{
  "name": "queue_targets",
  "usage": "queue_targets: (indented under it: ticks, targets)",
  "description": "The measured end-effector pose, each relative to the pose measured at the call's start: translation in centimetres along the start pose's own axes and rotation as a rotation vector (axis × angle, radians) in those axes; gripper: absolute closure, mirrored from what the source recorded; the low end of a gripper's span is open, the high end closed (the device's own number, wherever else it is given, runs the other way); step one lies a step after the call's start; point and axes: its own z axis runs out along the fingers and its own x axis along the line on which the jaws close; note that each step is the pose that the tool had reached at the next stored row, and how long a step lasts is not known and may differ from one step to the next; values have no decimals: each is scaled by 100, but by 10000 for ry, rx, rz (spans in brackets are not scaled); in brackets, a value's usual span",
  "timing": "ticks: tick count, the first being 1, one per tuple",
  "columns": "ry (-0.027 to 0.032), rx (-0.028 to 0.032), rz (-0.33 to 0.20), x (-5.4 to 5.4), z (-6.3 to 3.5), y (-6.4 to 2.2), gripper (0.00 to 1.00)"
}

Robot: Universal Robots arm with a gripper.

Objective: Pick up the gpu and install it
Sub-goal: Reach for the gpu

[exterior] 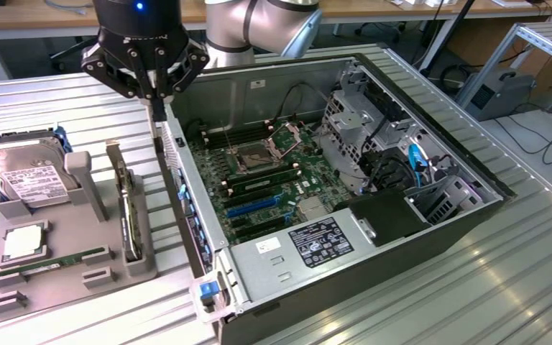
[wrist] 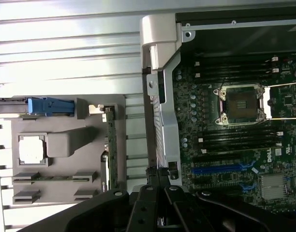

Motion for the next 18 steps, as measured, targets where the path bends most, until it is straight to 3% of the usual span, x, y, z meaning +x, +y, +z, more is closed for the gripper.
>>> queue_targets:
  ticks: [18]
  targets:
    - [0, 0, 0, 91, -2, -7, 89]
